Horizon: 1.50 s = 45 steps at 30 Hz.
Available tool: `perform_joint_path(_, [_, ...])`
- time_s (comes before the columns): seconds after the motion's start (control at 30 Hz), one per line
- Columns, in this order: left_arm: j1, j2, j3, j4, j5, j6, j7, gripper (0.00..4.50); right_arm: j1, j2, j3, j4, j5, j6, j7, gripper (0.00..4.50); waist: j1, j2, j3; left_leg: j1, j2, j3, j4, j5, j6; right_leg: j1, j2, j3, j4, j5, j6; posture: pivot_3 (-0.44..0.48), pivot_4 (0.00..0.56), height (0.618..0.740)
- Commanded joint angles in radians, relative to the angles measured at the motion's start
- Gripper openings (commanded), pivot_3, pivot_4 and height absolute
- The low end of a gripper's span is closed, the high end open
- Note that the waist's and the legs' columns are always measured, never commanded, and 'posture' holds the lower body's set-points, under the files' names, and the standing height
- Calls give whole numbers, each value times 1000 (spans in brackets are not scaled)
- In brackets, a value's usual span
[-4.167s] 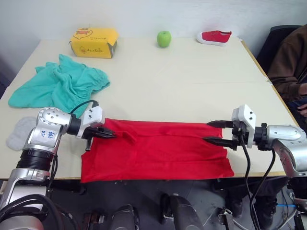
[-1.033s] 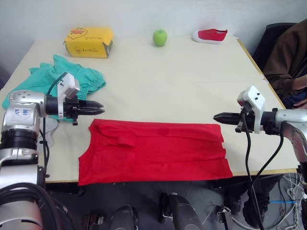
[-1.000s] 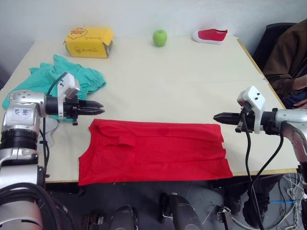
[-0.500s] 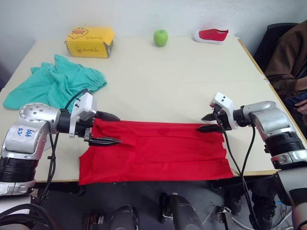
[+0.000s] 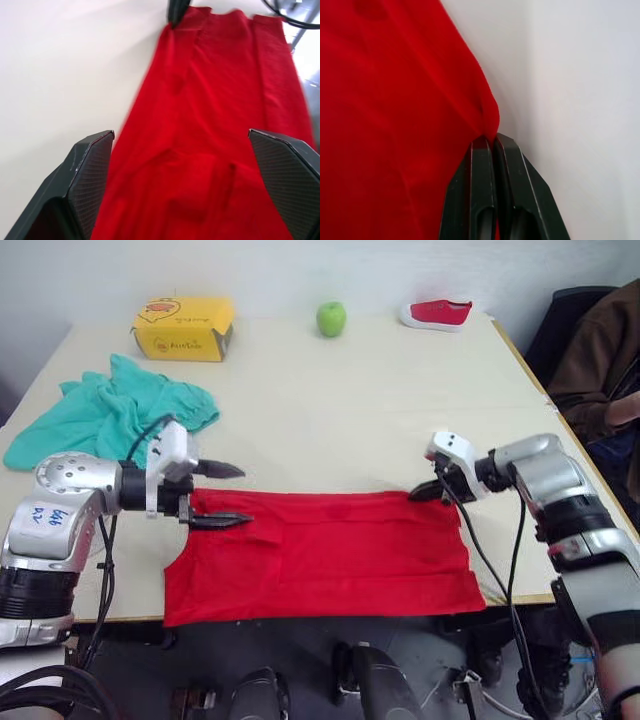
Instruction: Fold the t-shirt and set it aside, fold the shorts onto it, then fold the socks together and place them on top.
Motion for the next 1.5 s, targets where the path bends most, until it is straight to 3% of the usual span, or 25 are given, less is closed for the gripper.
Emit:
perform_joint_path(0.03, [-37,-10,27,25,10,-45,32,4500,-117,64,18,170,-81,-149,-63,26,-3,0,0,0,0,0,0,0,0,0,0,0,0,0,0,0,150,740])
perform_joint_path(0.27, [-48,-31,33,21,-4,-47,69,4500,-286,204,22,481,-209,-346,-301,26,-16,0,0,-1,0,0,-1,0,0,-1,0,0,0,0,0,0,150,740])
perform_joint_path(0.63, [-42,-50,22,25,3,-59,103,4500,-333,261,-56,563,-241,-395,-477,26,-17,1,1,-1,0,0,-1,0,0,-1,-1,0,1,0,0,0,150,740])
perform_joint_path(0.73, [-64,-61,5,64,13,-69,97,4500,-332,252,-98,552,-217,-373,-446,709,-17,1,1,-1,0,0,-1,0,0,-1,-1,0,1,0,0,0,150,740])
perform_joint_path(0.87, [-125,-87,-25,162,38,-105,75,4500,-314,208,-178,491,-156,-324,-366,2100,-16,1,1,-2,0,0,-1,0,0,-1,-1,0,1,0,0,0,150,740])
perform_joint_path(0.97, [-184,-108,-47,258,56,-137,50,4500,-213,133,-238,258,-78,-148,-257,3151,-11,1,1,-2,0,0,-1,0,0,-1,-1,0,1,0,0,0,150,740])
perform_joint_path(1.03, [-218,-118,-62,323,75,-165,28,4500,-77,75,-278,-43,-17,67,-220,3861,-3,1,1,-3,0,-2,-1,0,0,-1,0,-1,1,0,0,0,150,740])
perform_joint_path(1.1, [-273,-125,-91,446,117,-225,-14,4500,157,-7,-370,-514,83,412,-222,4466,8,1,1,-4,0,-3,-1,0,0,-1,0,-1,1,0,0,0,150,740])
perform_joint_path(1.17, [-345,-135,-125,611,179,-312,-41,4500,375,-55,-495,-927,174,747,-255,4466,23,2,0,-7,0,-7,-1,0,0,-2,1,-3,0,0,0,0,150,740])
perform_joint_path(1.27, [-454,-157,-168,847,268,-413,-56,4500,593,-39,-654,-1290,216,1045,-334,4466,29,2,0,-17,-2,-6,3,0,0,-14,0,0,1,0,1,0,150,740])
perform_joint_path(1.37, [-536,-187,-198,1040,345,-501,-41,4500,710,37,-780,-1450,241,1192,-414,4466,21,1,-1,-17,-2,-4,4,2,0,-15,0,1,2,2,-1,0,150,740])
perform_joint_path(1.5, [-587,-219,-228,1183,434,-586,21,4500,833,194,-907,-1516,313,1200,-531,4466,10,-2,-2,-16,-2,-6,1,3,-1,-13,1,1,1,3,-2,0,150,740])
